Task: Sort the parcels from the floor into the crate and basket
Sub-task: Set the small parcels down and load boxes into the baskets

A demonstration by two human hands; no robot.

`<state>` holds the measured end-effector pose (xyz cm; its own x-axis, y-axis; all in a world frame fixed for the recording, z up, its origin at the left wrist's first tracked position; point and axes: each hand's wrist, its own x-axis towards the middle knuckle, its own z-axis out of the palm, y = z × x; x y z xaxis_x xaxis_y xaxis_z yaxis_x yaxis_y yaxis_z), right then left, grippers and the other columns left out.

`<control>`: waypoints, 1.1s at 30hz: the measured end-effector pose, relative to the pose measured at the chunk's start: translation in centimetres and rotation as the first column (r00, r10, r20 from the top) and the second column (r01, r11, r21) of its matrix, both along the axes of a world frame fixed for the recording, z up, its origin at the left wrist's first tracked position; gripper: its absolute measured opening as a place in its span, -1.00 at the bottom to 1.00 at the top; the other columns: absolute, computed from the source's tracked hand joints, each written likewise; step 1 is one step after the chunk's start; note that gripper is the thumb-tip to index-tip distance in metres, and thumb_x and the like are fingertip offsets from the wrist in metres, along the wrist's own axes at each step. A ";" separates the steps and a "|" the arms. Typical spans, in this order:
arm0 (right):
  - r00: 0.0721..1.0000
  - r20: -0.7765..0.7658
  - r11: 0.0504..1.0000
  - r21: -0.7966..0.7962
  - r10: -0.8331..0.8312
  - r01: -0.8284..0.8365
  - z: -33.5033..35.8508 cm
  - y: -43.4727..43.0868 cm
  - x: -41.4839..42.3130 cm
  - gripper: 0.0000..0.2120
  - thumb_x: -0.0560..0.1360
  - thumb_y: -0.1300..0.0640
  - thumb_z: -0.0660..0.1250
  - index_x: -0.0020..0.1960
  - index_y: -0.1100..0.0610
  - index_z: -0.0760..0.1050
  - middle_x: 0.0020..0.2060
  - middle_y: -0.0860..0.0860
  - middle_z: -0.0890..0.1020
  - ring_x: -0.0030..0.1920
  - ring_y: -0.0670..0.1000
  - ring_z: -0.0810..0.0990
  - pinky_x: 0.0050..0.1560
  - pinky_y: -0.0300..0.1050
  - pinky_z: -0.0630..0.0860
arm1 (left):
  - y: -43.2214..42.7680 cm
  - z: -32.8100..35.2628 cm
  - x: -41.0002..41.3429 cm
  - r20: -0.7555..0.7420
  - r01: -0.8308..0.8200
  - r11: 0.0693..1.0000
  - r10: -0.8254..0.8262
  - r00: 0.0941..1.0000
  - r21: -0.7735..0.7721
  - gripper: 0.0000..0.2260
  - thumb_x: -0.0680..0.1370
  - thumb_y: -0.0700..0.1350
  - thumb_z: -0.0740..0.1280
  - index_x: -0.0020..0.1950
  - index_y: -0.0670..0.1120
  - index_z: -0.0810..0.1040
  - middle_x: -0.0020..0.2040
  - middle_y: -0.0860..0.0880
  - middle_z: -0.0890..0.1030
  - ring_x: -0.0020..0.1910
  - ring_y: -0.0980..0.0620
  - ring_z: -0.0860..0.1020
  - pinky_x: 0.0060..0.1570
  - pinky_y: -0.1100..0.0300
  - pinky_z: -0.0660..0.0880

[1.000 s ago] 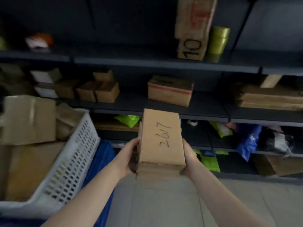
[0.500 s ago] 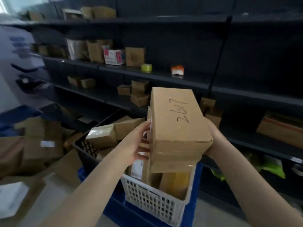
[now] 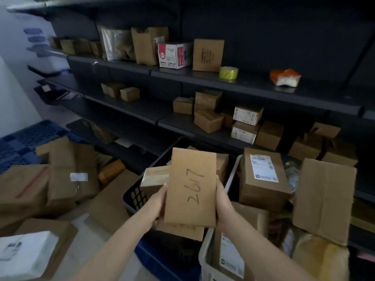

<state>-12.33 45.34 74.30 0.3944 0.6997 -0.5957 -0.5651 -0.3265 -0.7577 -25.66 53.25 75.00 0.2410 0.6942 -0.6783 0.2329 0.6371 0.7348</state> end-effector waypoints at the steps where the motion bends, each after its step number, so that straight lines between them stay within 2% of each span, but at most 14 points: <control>1: 1.000 0.003 1.000 0.009 0.001 -0.001 -0.1 0.6 0.0 -0.38 0.55 -0.34 0.00 0.07 0.09 0.64 -0.09 0.13 0.72 -0.06 0.15 0.68 -0.15 -0.01 0.58 | 1.2 -0.5 0.3 -0.013 0.033 0.999 -0.033 0.999 0.004 -0.63 0.57 0.16 0.23 -0.09 -0.15 0.57 -0.48 -0.11 0.62 -0.27 -0.11 0.52 -0.29 0.12 0.42; 4: 0.998 0.044 0.999 0.012 -0.036 0.036 0.1 1.6 1.1 -0.35 0.51 -0.38 0.00 -0.04 0.04 0.70 -0.11 0.11 0.72 -0.08 0.11 0.69 -0.13 0.00 0.56 | 4.0 -2.5 1.0 -0.084 0.219 0.975 -0.215 0.973 0.038 -0.69 0.59 0.06 0.22 -0.18 -0.13 0.55 -0.29 -0.12 0.62 -0.22 -0.06 0.53 -0.08 0.14 0.48; 7: 0.989 0.089 0.993 -0.016 -0.116 0.118 0.4 2.2 1.6 -0.37 0.52 -0.36 0.02 -0.08 0.04 0.71 -0.11 0.13 0.72 -0.10 0.12 0.70 -0.11 -0.02 0.55 | 7.0 -4.7 2.4 -0.199 0.438 0.861 -0.396 0.897 0.260 -0.77 0.59 0.03 0.22 0.15 -0.05 0.51 0.10 -0.04 0.62 0.04 0.01 0.58 0.19 0.03 0.50; 9: 0.981 0.066 0.982 -0.033 -0.182 0.185 0.6 2.6 1.6 -0.40 0.54 -0.32 0.05 -0.03 0.09 0.69 -0.17 0.14 0.72 -0.15 0.15 0.69 -0.13 -0.01 0.55 | 8.0 -4.0 2.8 -0.113 0.405 0.803 -0.398 0.910 0.437 -0.80 0.60 -0.01 0.21 0.17 0.04 0.54 0.08 0.02 0.63 0.07 0.02 0.59 0.18 -0.04 0.51; 11: 0.963 0.048 0.963 -0.051 -0.264 0.266 2.1 3.4 1.4 -0.48 0.55 -0.27 0.08 -0.08 0.10 0.64 -0.33 0.12 0.71 -0.26 0.14 0.66 -0.25 -0.05 0.53 | 9.1 -1.5 4.2 0.013 0.342 0.783 -0.408 0.913 0.519 -0.77 0.63 -0.10 0.17 0.00 0.05 0.62 -0.04 -0.01 0.65 0.00 -0.03 0.59 0.16 -0.07 0.49; 14: 0.913 0.059 0.912 -0.052 -0.404 0.407 5.4 5.9 1.8 -0.54 0.54 -0.24 0.12 -0.18 0.08 0.59 -0.45 0.08 0.68 -0.27 0.13 0.62 -0.30 -0.04 0.48 | 12.4 2.9 6.5 0.072 0.328 0.774 -0.432 0.899 0.542 -0.74 0.63 -0.15 0.14 -0.15 -0.10 0.58 -0.12 -0.12 0.63 -0.07 -0.14 0.58 0.02 -0.01 0.49; 16: 0.899 0.048 0.900 -0.017 -0.434 0.436 7.2 8.9 2.9 -0.55 0.52 -0.26 0.17 -0.17 0.07 0.62 -0.36 0.08 0.71 -0.20 0.15 0.65 -0.16 0.05 0.55 | 15.5 5.5 8.1 0.127 0.347 0.790 -0.466 0.876 0.505 -0.67 0.64 -0.03 0.14 -0.20 -0.10 0.57 -0.18 -0.14 0.61 -0.11 -0.15 0.57 -0.01 0.02 0.47; 19: 0.901 0.076 0.894 -0.115 -0.428 0.434 7.3 14.0 4.6 -0.53 0.49 -0.29 0.19 0.01 0.06 0.65 -0.14 0.10 0.73 -0.08 0.16 0.67 0.03 0.13 0.57 | 20.4 6.5 9.9 0.154 0.524 0.761 -0.612 0.776 0.384 -0.50 0.56 0.32 0.02 0.03 0.02 0.61 0.05 -0.11 0.63 0.09 -0.12 0.56 0.22 -0.02 0.40; 22: 0.905 0.085 0.874 -0.236 -0.417 0.425 5.0 17.7 6.9 -0.38 0.50 -0.38 0.06 0.17 0.12 0.50 0.11 0.16 0.62 0.13 0.23 0.53 0.30 0.27 0.29 | 24.7 4.2 11.0 0.201 0.653 0.705 -0.707 0.679 0.276 -0.46 0.52 0.38 0.04 0.30 0.09 0.48 0.19 -0.06 0.56 0.17 -0.09 0.50 0.21 -0.04 0.39; 24: 0.923 0.085 0.890 -0.245 -0.374 0.384 3.3 19.1 7.7 -0.35 0.47 -0.38 0.10 0.37 0.03 0.35 0.28 0.13 0.50 0.28 0.24 0.43 0.37 0.27 0.18 | 26.2 1.7 11.8 0.104 0.730 0.646 -0.760 0.641 0.222 -0.49 0.55 0.30 0.11 0.43 0.12 0.33 0.23 -0.01 0.52 0.17 -0.05 0.49 0.14 0.04 0.41; 26: 0.942 0.196 0.916 -0.247 -0.272 0.316 1.4 19.6 7.2 -0.41 0.49 -0.27 0.23 0.43 -0.03 0.29 0.33 0.08 0.45 0.26 0.15 0.43 0.37 0.18 0.28 | 26.5 -0.3 12.3 0.048 0.741 0.652 -0.755 0.654 0.164 -0.46 0.56 0.28 0.12 0.51 0.14 0.20 0.19 -0.01 0.53 0.13 -0.04 0.50 0.10 0.06 0.44; 28: 0.923 0.365 0.921 -0.302 -0.126 0.245 -0.2 20.0 6.3 -0.42 0.54 -0.17 0.22 0.49 -0.01 0.20 0.40 0.04 0.38 0.29 0.11 0.41 0.34 0.09 0.35 | 26.6 -2.2 12.5 0.055 0.682 0.724 -0.689 0.723 0.103 -0.47 0.56 0.28 0.12 0.46 0.07 0.28 0.01 -0.03 0.55 -0.04 -0.03 0.54 -0.08 0.09 0.50; 30: 0.895 0.445 0.901 -0.398 0.024 0.173 -1.9 20.7 5.4 -0.37 0.59 -0.15 0.14 0.56 0.05 0.05 0.49 0.06 0.24 0.40 0.15 0.34 0.31 0.05 0.41 | 27.4 -4.0 12.1 0.004 0.639 0.768 -0.639 0.769 0.037 -0.47 0.57 0.25 0.15 0.39 -0.09 0.38 0.03 -0.13 0.56 -0.06 -0.09 0.55 -0.01 0.07 0.50; 33: 0.822 0.490 0.821 -0.569 0.291 0.048 -3.4 22.2 3.6 -0.52 0.63 0.03 0.12 0.46 0.25 0.23 0.38 0.19 0.39 0.30 0.23 0.45 0.18 0.04 0.52 | 29.6 -7.4 10.9 -0.174 0.602 0.788 -0.579 0.796 0.132 -0.58 0.61 0.09 0.18 0.21 -0.24 0.50 0.08 -0.26 0.59 -0.06 -0.14 0.55 -0.05 0.09 0.49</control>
<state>-8.69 67.53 70.86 0.6960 0.3971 -0.5982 -0.0495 -0.8047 -0.5916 -14.71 82.81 67.62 0.5685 0.5496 -0.6122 0.6135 0.2125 0.7605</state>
